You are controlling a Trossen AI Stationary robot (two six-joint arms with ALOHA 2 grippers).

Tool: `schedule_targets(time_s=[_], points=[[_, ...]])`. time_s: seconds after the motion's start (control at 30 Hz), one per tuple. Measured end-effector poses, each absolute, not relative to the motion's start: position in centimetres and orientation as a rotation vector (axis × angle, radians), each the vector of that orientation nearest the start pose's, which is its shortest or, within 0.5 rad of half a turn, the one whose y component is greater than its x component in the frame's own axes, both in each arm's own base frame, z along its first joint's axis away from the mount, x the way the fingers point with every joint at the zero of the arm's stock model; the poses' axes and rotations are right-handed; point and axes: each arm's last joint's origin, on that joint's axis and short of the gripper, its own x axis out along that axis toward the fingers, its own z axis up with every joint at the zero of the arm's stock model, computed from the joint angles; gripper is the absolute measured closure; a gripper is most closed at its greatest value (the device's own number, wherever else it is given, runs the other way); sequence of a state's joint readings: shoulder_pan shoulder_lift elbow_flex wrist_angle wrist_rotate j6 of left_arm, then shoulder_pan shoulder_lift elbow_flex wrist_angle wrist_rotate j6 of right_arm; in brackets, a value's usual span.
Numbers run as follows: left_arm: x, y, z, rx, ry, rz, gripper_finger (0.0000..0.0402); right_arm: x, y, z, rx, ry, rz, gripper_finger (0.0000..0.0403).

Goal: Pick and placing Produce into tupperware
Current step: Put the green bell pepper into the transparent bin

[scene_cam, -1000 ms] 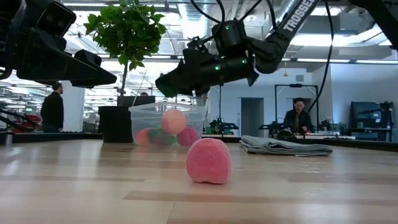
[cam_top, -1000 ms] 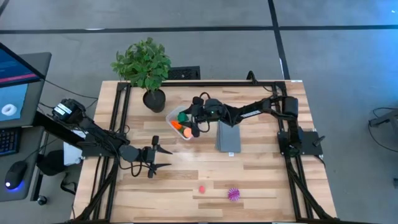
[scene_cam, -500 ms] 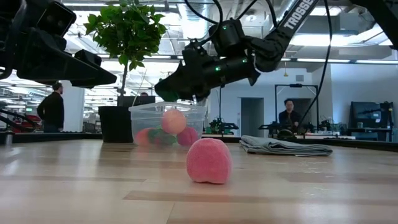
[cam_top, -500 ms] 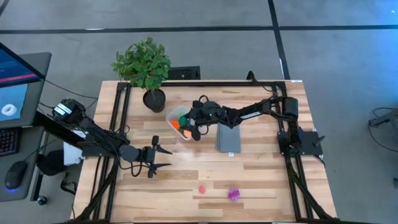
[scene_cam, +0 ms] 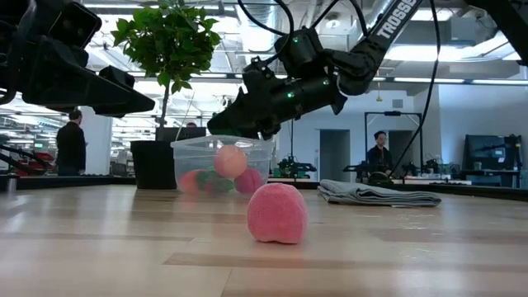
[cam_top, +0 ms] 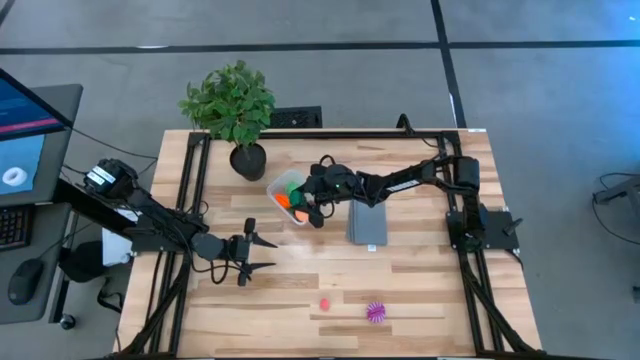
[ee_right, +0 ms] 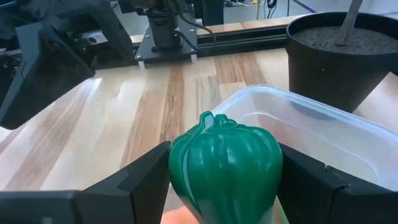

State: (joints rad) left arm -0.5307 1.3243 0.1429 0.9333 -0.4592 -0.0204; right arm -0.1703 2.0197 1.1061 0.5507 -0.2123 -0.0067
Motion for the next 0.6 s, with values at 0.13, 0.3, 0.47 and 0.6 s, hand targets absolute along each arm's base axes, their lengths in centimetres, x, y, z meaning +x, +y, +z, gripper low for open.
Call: schedule_targets(time_s=[0.13,0.3,0.47,0.6], points=[[17.46,-8.76,13.26,0.095,0.219,-0.068,0.0188,41.64,-6.53,14.99,0.071,0.358,0.044,0.0127],[17.46,-8.76,13.26,0.095,0.219,-0.069,0.0188,41.63,-6.45,14.97,0.077,0.360,0.071,0.0127],[17.46,-8.76,13.26,0.095,0.219,-0.068,0.0188,41.62,-6.45,14.97,0.077,0.360,0.072,0.0127],[17.46,-8.76,13.26,0.095,0.219,-0.068,0.0188,41.62,-6.47,14.97,0.077,0.360,0.071,0.0126]])
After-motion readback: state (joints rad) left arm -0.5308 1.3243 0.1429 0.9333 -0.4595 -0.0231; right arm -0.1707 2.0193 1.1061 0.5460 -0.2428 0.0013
